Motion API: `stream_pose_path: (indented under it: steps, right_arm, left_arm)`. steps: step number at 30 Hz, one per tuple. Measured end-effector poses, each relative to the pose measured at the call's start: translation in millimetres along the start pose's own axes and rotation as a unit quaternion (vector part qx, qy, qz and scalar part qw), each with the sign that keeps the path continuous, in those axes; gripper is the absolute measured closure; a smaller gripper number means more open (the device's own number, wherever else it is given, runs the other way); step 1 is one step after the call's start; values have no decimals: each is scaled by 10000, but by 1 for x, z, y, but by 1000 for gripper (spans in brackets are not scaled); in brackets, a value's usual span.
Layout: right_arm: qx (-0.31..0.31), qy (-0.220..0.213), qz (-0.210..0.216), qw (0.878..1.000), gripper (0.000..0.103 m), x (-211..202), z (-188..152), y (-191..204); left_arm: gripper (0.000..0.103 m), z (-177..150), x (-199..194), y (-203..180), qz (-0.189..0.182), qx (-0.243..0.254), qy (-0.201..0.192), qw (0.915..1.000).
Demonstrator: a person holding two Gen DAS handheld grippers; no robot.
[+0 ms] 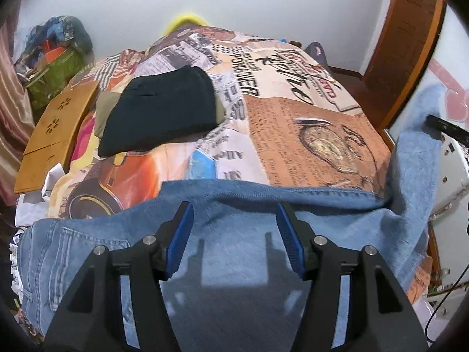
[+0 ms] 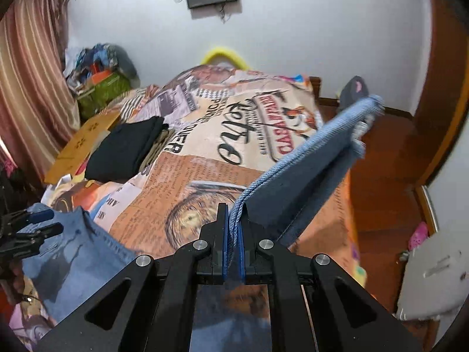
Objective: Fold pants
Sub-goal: 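Grasp the jeans leg hem with the right gripper and lift it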
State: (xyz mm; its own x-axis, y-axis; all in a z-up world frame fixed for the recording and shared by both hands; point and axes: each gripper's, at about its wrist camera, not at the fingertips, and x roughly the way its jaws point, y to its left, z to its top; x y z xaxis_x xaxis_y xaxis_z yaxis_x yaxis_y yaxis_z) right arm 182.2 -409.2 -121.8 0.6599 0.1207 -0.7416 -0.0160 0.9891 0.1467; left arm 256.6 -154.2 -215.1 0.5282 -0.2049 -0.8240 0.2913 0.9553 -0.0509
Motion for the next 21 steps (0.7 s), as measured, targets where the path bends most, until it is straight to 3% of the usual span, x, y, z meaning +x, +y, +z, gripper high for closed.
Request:
stream_pose_path:
  steps: [10,14,21]
  right_arm:
    - [568,6,-286,9980,98,-52,-80,-31]
    - [892,227,-206,9955,98,-47,-120,-41]
    - [1406,499,142,9887,98,-31,-171,-50]
  left_arm:
    - [40,-26,-16,-55,-352,574,103,9977]
    - [39,-40,-8,-77,-565,773,306,9949]
    - [38,-58,19,-99,-426,1008,599,9922]
